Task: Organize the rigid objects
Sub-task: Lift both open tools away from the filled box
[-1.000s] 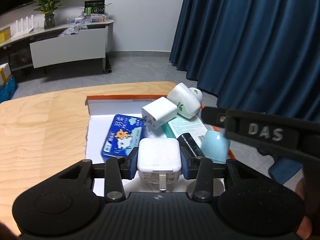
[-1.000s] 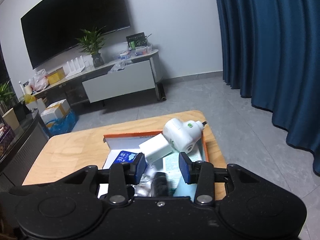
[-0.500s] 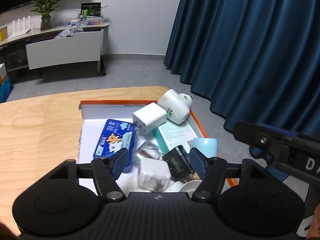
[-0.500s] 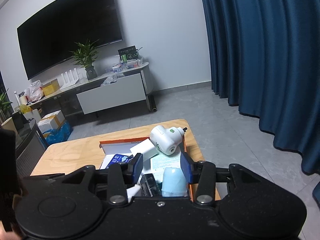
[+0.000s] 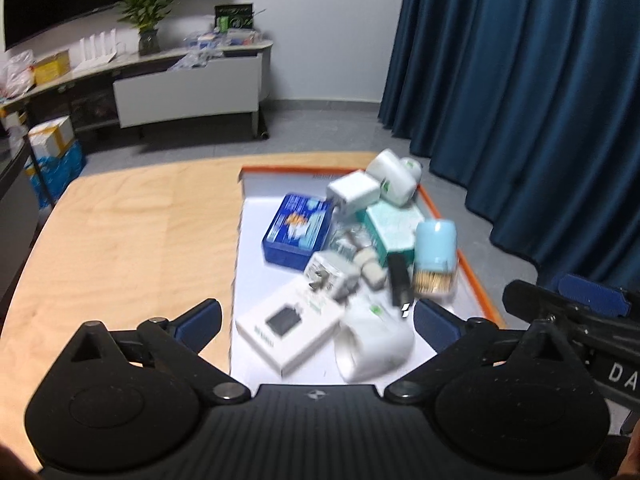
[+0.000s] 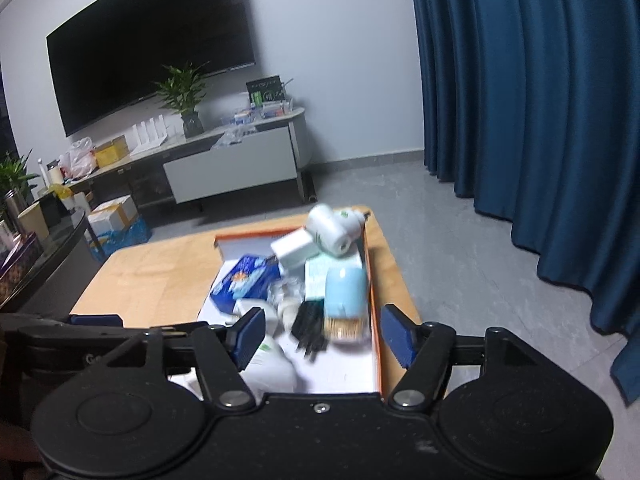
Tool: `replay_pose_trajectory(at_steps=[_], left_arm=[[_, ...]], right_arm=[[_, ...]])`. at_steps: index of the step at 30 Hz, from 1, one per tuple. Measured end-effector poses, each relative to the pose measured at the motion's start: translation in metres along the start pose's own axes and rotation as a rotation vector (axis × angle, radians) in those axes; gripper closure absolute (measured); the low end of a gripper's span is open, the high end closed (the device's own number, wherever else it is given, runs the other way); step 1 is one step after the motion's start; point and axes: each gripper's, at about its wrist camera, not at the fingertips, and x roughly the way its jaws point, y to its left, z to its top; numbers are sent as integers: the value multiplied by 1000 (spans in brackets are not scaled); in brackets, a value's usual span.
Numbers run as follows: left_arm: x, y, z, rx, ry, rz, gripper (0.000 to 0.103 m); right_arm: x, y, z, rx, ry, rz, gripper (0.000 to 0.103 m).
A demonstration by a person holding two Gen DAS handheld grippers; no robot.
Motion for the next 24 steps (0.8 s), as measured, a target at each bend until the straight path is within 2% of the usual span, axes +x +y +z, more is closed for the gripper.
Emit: replay_pose_trajectory(at_steps=[6,12,24], left_arm=[[-12,-1,-20,-7,23,52,0],[-17,-2,-33,-11,42,61,0],[-26,-8,-42,5,28,88,0]], right_arm=[[-11,-3,-20,17,23,2,25],[-21,-1,-27,8,21,2,25],[-26,3,-35,-3,25,5,24]])
